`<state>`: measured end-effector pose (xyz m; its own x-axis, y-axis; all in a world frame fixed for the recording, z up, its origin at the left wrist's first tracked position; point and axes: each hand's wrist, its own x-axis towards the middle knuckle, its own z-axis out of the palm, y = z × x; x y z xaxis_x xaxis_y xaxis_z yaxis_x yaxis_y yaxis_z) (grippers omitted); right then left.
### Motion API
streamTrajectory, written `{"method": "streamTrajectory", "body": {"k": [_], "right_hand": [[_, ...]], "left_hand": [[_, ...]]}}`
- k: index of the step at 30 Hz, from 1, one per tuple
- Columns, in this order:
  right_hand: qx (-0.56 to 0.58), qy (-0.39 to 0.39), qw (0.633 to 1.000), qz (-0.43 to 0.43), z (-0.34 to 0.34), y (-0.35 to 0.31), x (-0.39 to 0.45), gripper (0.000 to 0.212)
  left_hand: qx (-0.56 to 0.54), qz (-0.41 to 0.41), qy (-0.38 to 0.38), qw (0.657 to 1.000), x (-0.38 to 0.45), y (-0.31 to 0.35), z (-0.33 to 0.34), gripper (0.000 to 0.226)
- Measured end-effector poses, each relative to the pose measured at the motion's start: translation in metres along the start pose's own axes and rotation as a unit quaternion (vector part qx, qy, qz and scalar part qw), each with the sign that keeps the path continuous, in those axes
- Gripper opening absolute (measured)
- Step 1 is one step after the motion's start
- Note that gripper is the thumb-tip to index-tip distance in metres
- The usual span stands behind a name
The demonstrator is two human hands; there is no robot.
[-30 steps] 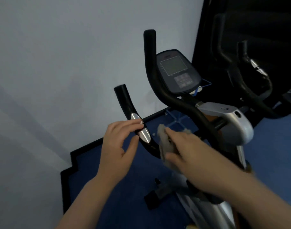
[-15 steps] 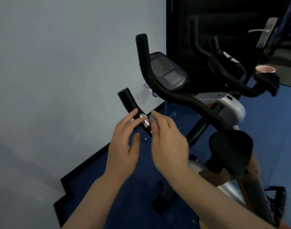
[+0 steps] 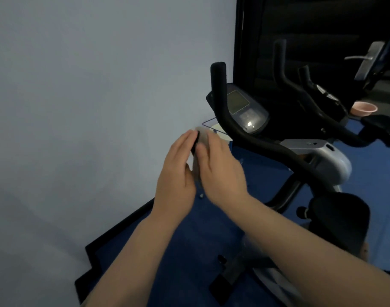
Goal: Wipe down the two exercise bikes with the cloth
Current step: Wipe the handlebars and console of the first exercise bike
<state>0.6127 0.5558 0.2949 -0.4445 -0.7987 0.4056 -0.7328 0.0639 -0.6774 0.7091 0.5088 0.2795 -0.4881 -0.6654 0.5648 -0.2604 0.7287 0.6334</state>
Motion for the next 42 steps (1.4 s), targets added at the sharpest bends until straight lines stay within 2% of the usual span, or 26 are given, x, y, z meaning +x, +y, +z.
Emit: {"method": "streamTrajectory", "body": {"k": [2,5,7,9,11,14,18,22,24,26,28,30,32,33,36,39,42], "right_hand": [[-0.047,-0.025,0.998,-0.018,-0.003,0.008,-0.010,0.051],[0.022,-0.031,0.998,0.042,0.003,-0.002,0.017,0.037],[0.012,-0.015,1.000,0.021,0.006,-0.007,0.021,0.038],[-0.030,-0.013,0.999,-0.025,0.000,0.001,0.008,0.039],[-0.111,-0.056,0.991,-0.043,-0.010,0.016,-0.012,0.039],[-0.153,-0.111,0.982,0.017,-0.033,0.040,-0.036,0.039],[-0.179,-0.180,0.964,0.077,-0.052,0.053,-0.044,0.029],[-0.311,-0.194,0.930,-0.003,-0.042,0.046,-0.033,0.050],[-0.313,-0.280,0.907,0.005,-0.060,0.055,-0.031,0.066],[-0.316,-0.386,0.867,0.016,-0.085,0.064,-0.027,0.063],[-0.298,-0.439,0.848,0.003,-0.094,0.069,-0.015,0.056],[-0.235,-0.463,0.854,-0.038,-0.086,0.067,-0.007,0.048],[-0.139,-0.490,0.860,-0.020,-0.082,0.070,-0.008,0.039],[-0.123,-0.510,0.851,-0.030,-0.088,0.074,-0.007,0.036],[-0.188,-0.552,0.807,-0.097,-0.124,0.103,0.014,0.024],[-0.173,-0.554,0.806,-0.114,-0.133,0.116,0.026,0.020],[-0.150,-0.553,0.798,-0.187,-0.110,0.113,0.013,0.028]], "left_hand": [[-0.004,0.011,-0.002,1.000,0.001,-0.003,-0.005,0.073],[-0.022,0.010,-0.001,1.000,0.008,-0.004,-0.012,0.070],[-0.030,-0.003,0.001,1.000,0.010,-0.003,-0.016,0.067],[-0.034,-0.011,-0.009,0.999,0.009,-0.001,-0.017,0.067],[-0.032,-0.020,-0.026,0.999,0.004,0.000,-0.016,0.070],[-0.033,-0.010,-0.025,0.999,-0.006,0.001,-0.004,0.069],[-0.061,0.007,0.023,0.998,-0.025,0.009,0.027,0.053],[-0.048,0.024,0.008,0.999,-0.035,0.008,0.055,0.048],[-0.034,0.026,0.010,0.999,-0.035,0.004,0.059,0.049],[-0.027,0.022,0.018,0.999,-0.035,0.003,0.060,0.050],[-0.030,0.003,0.039,0.999,-0.035,0.008,0.062,0.048],[-0.042,-0.030,0.057,0.997,-0.037,0.016,0.067,0.047],[-0.048,-0.048,0.065,0.996,-0.038,0.022,0.070,0.046],[-0.046,-0.050,0.066,0.995,-0.038,0.024,0.070,0.045],[-0.033,-0.072,0.085,0.993,-0.038,0.032,0.069,0.043],[-0.025,-0.097,0.131,0.986,-0.038,0.046,0.079,0.041],[0.018,-0.090,0.137,0.986,-0.034,0.064,0.098,0.043]]}}
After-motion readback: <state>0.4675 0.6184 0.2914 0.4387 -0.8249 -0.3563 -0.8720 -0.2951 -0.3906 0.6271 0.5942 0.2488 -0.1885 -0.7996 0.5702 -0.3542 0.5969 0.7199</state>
